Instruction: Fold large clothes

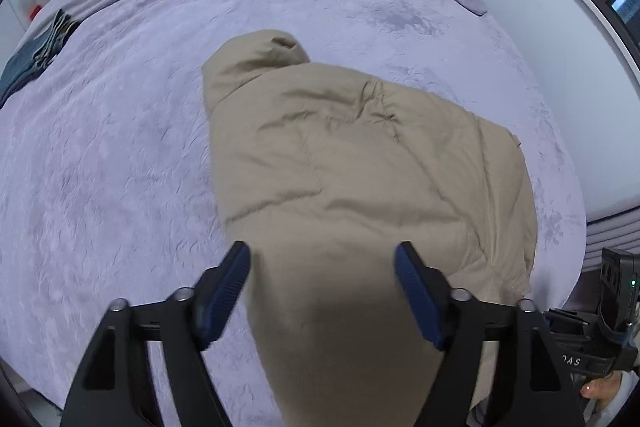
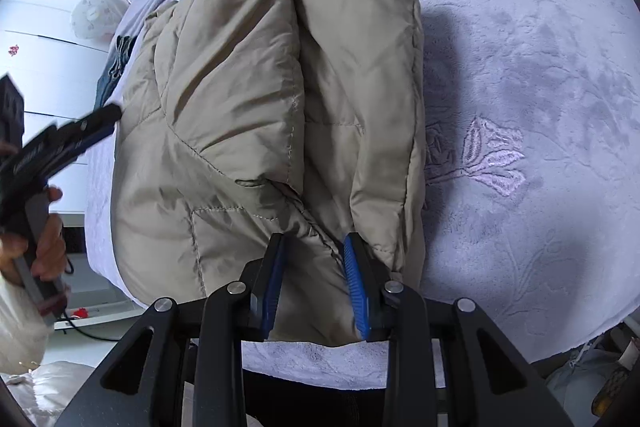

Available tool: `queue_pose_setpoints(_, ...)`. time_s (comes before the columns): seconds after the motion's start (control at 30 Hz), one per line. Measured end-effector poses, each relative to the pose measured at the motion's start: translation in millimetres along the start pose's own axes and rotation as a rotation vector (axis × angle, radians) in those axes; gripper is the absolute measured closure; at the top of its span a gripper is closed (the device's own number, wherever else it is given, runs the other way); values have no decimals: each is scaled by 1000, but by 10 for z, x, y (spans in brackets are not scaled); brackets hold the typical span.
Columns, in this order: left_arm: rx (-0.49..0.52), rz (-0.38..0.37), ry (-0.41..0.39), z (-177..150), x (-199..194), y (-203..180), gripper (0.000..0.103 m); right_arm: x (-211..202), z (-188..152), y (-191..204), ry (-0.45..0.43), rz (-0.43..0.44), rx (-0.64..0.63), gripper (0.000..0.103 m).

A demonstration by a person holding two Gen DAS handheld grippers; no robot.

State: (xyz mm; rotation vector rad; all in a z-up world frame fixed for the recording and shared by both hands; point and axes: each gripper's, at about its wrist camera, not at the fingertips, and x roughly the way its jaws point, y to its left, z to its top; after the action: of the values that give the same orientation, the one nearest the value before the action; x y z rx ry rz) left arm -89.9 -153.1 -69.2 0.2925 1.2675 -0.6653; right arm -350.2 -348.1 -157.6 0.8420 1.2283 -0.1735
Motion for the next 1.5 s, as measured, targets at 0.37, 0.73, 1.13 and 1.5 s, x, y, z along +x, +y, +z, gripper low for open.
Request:
queue_pose_setpoints(0.37,-86,-11,25,-401,-61,387,1,25,39,267,1,-84,22,68)
queue_pose_setpoints(0.73,-3,-57,41,-501,-135,499,1,-190,-52,645,-162,-110,107,30)
queue_pose_setpoints(1.13,8,-85,44,-509,-128,626,1,-369,45,888,-252,-138,131,22)
queue_pose_setpoints(1.5,-136,-121,59,-275,67,675,1,-419,548,467,-174,-92,74,19)
